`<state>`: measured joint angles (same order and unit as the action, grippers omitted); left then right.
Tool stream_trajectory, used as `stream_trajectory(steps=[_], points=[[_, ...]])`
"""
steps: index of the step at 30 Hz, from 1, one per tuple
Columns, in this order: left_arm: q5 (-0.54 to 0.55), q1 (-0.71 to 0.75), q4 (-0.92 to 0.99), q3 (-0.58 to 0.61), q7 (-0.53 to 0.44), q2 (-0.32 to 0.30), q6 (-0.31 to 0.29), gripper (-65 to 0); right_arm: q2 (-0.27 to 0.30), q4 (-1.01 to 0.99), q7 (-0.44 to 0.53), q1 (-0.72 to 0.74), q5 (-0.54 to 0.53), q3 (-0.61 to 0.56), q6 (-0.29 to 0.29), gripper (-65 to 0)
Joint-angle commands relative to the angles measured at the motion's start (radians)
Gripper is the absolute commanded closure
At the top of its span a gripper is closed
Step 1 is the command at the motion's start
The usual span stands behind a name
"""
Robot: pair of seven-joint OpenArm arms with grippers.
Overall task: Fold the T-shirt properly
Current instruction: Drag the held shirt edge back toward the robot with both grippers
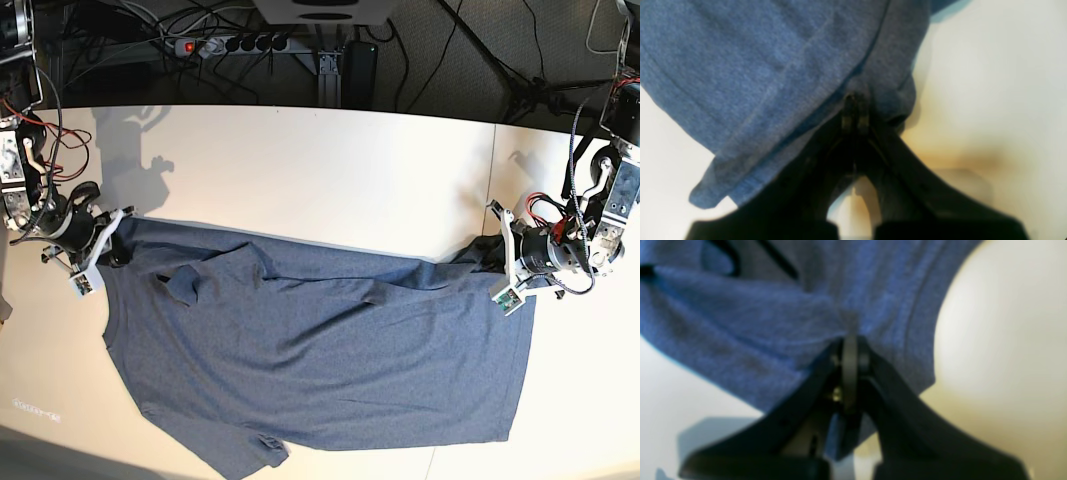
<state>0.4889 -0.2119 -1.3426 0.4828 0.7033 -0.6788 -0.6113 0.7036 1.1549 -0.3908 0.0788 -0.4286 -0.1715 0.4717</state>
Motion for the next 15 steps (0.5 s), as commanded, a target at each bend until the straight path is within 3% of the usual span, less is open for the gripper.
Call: stream_trajectory(steps=[1,7,15], points=[[-0.008,0.008,-0.017,-0.001,0.027,-0.011,-0.002,0.0,0.026,0.012,-0.084,-0.039,0.030,0.033,0.018,0.0],[-0.023,0.082,-0.114,-0.001,0.061,-0.011,0.007,0.0,0.033,0.113,-0.091,-0.206,0.002,0.223,0.021,0.0],[-0.087,0.243,-0.287,-0.027,0.087,-0.011,0.069,0.0,0.034,0.245,-0.093,-0.369,0.003,0.301,0.022,0.0]])
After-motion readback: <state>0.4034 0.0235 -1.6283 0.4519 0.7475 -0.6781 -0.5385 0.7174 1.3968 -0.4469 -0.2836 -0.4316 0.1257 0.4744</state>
